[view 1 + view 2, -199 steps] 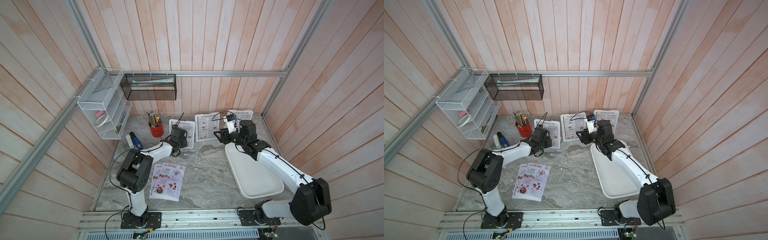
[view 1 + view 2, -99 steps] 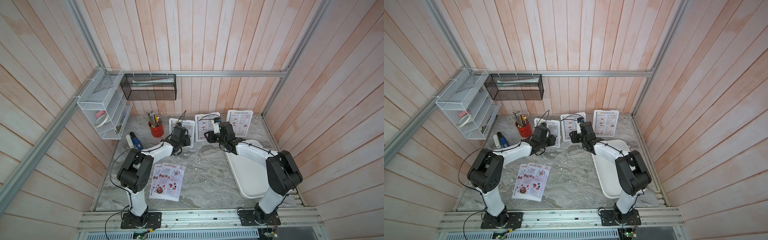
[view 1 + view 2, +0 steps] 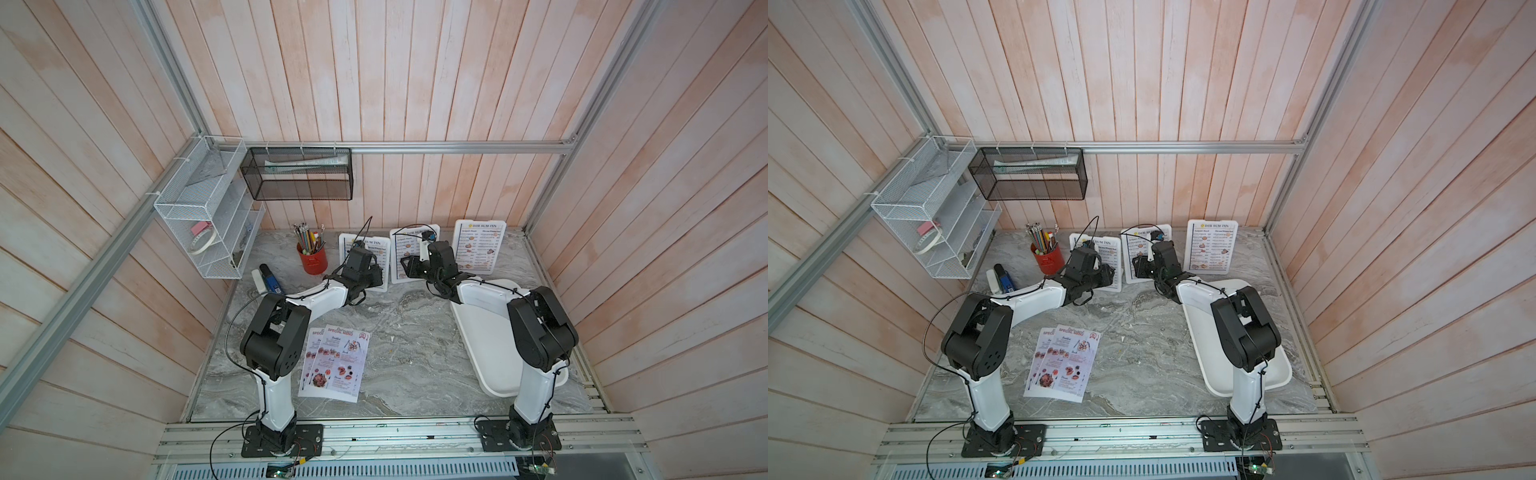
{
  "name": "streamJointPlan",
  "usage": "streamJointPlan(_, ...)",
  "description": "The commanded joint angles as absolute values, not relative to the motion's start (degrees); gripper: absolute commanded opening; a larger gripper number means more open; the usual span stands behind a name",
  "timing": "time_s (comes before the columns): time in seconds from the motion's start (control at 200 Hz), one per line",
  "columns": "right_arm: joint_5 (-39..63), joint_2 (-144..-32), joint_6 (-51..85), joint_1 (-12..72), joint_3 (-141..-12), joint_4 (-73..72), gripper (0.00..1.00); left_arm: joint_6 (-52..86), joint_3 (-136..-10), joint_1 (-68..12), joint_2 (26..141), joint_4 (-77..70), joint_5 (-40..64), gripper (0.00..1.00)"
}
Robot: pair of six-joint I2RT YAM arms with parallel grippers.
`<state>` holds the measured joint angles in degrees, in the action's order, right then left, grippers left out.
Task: Replace the menus in the menu holders
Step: Move the menu holder to the center of the board.
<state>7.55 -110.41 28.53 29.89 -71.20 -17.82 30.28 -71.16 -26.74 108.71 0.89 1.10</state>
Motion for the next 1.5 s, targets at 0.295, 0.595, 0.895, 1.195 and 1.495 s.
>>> streamJointPlan(0.295,5.8,-116.9,32.6,30.7,-76.4,-22.1,0.34,30.4,-72.3,-26.1,110.2,-5.0,6.3,0.46)
streamJointPlan(0.595,6.4,-118.8,33.7,30.5,-77.7,-23.7,0.34,30.3,-72.5,-26.1,110.2,-4.7,5.2,0.46)
streamJointPlan(0.895,7.2,-108.0,28.5,29.7,-72.2,-20.9,0.40,30.3,-74.1,-25.6,112.3,-5.7,4.5,0.45)
streamJointPlan(1.195,11.1,-95.8,26.0,23.6,-66.4,-13.6,0.42,30.5,-72.2,-25.7,107.8,-4.0,6.2,0.45)
streamJointPlan(1.495,12.2,-83.4,20.5,13.7,-55.8,-4.3,0.69,29.0,-62.4,-26.1,92.0,6.7,0.3,0.61)
